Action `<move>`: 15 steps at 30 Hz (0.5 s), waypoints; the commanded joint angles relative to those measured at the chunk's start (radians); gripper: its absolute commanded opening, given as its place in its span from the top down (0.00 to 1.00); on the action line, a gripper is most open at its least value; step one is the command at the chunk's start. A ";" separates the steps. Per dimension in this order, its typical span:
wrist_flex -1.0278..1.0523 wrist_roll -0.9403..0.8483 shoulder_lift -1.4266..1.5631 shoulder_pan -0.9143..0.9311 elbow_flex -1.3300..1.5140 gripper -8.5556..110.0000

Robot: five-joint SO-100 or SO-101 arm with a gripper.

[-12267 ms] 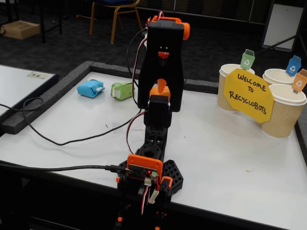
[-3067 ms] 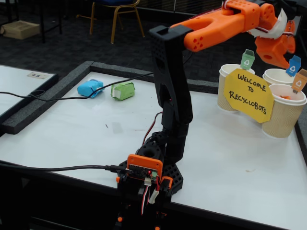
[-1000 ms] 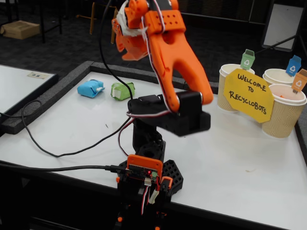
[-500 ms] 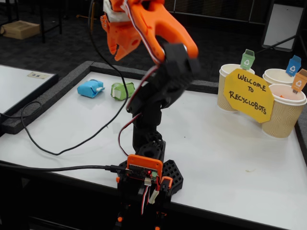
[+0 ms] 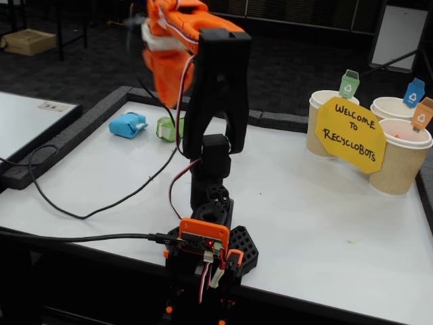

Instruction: Sort rubbish by color.

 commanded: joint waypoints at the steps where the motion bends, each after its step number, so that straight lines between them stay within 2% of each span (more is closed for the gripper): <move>1: -0.066 -0.003 -0.028 0.107 -0.166 0.86; 6: -0.086 -0.005 -0.087 0.135 -0.198 0.84; 15: -0.071 -0.006 -0.153 0.009 -0.198 0.82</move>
